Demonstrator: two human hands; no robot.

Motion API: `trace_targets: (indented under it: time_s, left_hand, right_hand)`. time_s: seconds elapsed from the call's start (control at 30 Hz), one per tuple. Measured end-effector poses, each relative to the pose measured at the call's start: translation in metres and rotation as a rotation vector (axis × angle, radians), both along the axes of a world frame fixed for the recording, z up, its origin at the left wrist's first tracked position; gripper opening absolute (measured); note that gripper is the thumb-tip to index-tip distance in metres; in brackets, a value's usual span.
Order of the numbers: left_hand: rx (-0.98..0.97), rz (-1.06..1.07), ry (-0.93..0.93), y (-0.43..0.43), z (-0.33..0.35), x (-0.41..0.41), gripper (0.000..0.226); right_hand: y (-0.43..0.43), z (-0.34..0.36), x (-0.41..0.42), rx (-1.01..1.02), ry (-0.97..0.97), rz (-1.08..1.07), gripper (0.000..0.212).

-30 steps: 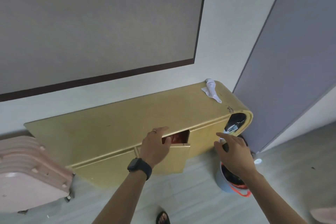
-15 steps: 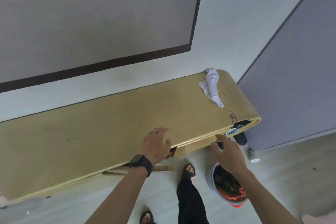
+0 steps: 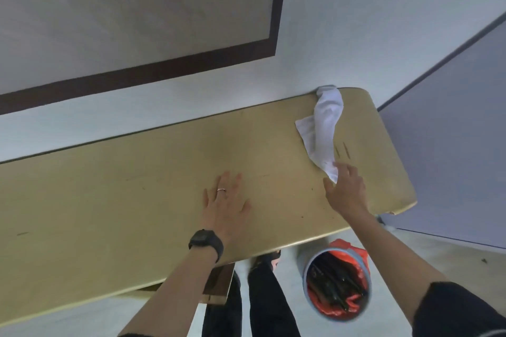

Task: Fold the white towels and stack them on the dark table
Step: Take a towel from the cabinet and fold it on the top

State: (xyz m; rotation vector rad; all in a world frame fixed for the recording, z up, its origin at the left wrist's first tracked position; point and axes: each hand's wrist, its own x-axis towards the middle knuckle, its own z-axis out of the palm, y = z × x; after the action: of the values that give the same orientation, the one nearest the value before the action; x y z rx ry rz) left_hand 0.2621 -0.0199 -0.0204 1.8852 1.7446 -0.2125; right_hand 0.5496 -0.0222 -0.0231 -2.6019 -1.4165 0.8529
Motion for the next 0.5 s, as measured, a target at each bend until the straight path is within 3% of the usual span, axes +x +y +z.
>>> trace_targets:
  time_s: [0.1,0.27,0.5]
  left_hand:
    - [-0.021,-0.049,0.034,0.0,-0.03,0.009,0.067]
    - [-0.081,-0.086,0.053,-0.007,-0.049,0.005,0.065]
    - [-0.267,-0.121,0.011,0.018,-0.006,0.006,0.072]
  right_hand:
    - [0.006,-0.018,0.007,0.044,-0.036,-0.023,0.031]
    - [0.007,-0.029,0.011,0.121,0.009,-0.049,0.026]
    - [0.005,0.024,-0.019,0.114,0.195,-0.005,0.013]
